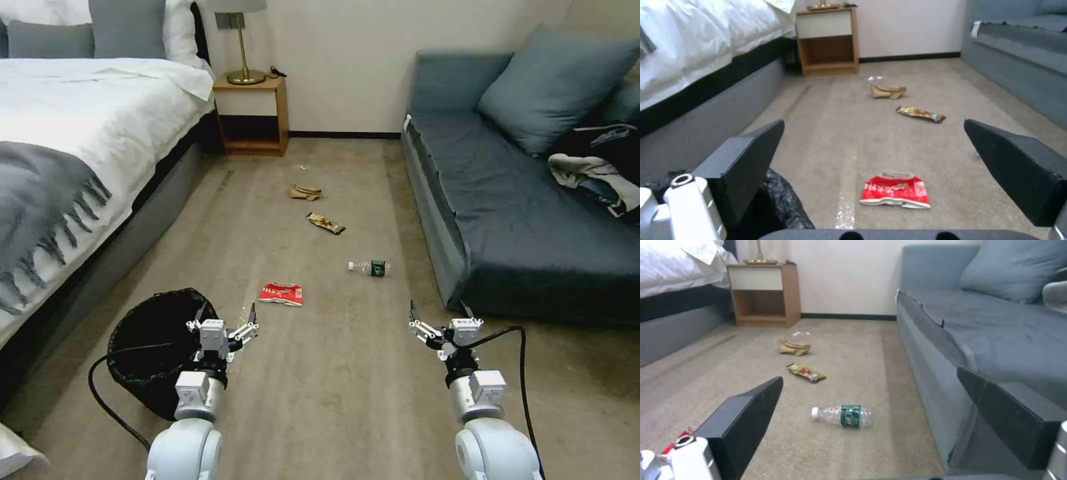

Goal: Pick up the trash bin, then pick up the garbage on the floor and place it into the trash bin.

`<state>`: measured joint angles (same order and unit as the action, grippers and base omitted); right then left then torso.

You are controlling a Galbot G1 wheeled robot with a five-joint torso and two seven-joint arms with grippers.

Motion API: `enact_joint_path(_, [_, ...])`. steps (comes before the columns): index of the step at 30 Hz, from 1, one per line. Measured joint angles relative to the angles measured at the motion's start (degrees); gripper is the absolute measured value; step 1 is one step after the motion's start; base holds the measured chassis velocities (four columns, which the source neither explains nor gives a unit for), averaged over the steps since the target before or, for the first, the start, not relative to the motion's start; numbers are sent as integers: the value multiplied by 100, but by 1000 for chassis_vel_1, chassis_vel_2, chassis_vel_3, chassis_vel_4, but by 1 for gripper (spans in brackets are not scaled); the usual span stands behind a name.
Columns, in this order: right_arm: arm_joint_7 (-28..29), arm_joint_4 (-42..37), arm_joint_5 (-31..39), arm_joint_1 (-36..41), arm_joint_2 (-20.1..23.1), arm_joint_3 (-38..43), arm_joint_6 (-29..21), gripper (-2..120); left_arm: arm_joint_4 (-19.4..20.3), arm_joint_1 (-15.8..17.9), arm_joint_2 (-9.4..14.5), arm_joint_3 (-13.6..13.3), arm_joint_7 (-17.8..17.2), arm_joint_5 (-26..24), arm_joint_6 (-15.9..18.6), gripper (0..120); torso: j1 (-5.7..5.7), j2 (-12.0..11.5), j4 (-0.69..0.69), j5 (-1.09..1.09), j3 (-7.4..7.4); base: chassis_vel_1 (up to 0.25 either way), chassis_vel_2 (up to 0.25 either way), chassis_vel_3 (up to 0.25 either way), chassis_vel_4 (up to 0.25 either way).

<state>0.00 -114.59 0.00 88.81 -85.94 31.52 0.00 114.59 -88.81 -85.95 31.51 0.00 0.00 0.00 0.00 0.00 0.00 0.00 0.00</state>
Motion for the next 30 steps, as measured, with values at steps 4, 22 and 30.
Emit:
enact_joint_path(4, [0, 0, 0, 0, 0, 0, 0, 100, 0, 0, 0, 0, 0, 0, 0, 100, 0, 0, 0, 0, 0, 0, 0, 0, 0])
enact_joint_path(22, [1228, -1325, -1457, 1378, -449, -1265, 1758, 100, 1725, -601, -29, 1673, -280, -1566, -1355, 100, 0, 0, 2, 4, -2, 0, 0, 0, 0])
enact_joint_path(30, [1281, -1361, -1530, 1429, -469, -1311, 1841, 100, 1026, -574, 32, 1787, -299, -1272, -1449, 100, 0, 0, 0, -5, -1, 0, 0, 0, 0])
